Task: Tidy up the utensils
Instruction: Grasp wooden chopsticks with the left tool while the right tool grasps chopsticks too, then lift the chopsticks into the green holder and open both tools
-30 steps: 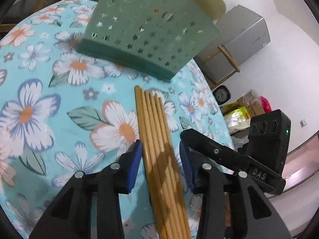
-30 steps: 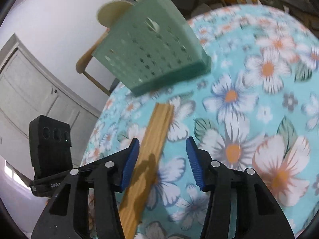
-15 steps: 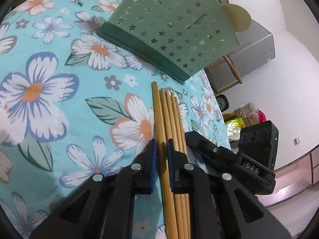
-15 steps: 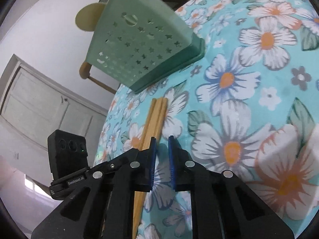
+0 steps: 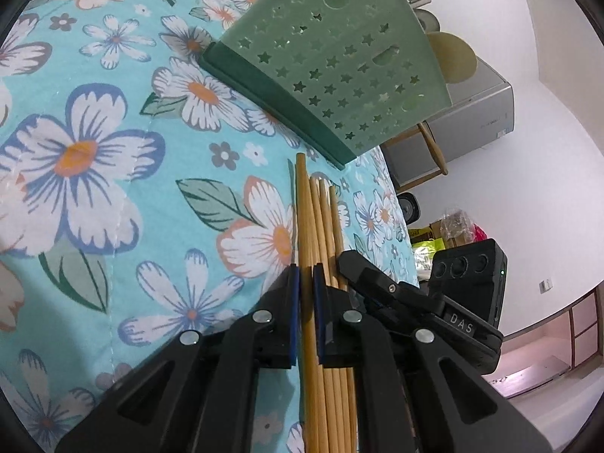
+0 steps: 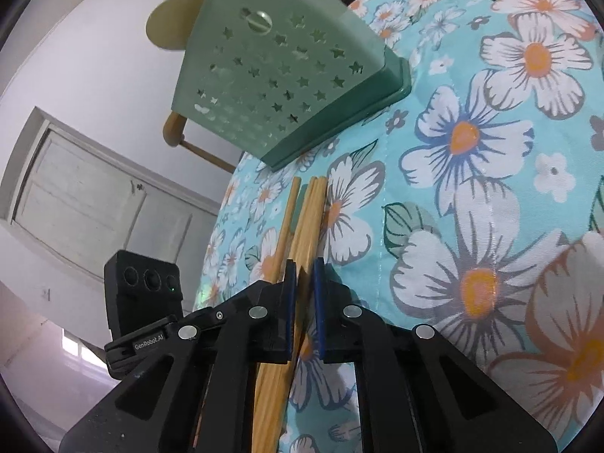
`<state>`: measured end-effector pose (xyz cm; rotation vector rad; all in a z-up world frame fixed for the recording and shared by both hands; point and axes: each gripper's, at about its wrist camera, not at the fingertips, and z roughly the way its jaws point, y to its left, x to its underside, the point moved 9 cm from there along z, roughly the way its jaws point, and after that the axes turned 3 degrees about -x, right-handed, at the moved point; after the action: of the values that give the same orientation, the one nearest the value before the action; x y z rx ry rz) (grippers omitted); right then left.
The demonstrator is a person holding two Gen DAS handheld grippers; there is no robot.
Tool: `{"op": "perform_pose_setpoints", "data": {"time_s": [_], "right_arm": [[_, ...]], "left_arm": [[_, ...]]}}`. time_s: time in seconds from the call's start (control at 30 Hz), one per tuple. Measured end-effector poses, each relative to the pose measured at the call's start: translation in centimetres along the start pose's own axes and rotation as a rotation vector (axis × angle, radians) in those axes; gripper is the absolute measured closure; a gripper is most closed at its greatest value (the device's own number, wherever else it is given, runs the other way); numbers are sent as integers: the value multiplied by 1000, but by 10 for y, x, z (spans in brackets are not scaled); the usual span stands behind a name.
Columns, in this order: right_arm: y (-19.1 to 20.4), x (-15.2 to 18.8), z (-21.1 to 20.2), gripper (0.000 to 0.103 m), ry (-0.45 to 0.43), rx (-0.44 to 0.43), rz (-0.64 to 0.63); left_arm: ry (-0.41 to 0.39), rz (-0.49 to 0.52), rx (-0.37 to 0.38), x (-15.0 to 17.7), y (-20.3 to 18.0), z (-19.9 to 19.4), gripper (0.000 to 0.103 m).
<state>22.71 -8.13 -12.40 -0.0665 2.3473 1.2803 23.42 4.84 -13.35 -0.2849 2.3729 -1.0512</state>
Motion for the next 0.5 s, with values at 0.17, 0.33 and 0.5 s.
{"op": "perform_pose_setpoints", "data": {"time_s": [0.17,0.33,0.5], "right_arm": [[-6,-6,-14,96,-66,27,15],[11,-10,-26,97,-116,59,-57],[47,-17,-54,98,-224,72,-160]], "left_arm": [[-22,-11,-3,-3,-1,2,97],[-105,32,-68,-13,-3,-19,97],[-222,139,-103,-23,-31,-49,97]]}}
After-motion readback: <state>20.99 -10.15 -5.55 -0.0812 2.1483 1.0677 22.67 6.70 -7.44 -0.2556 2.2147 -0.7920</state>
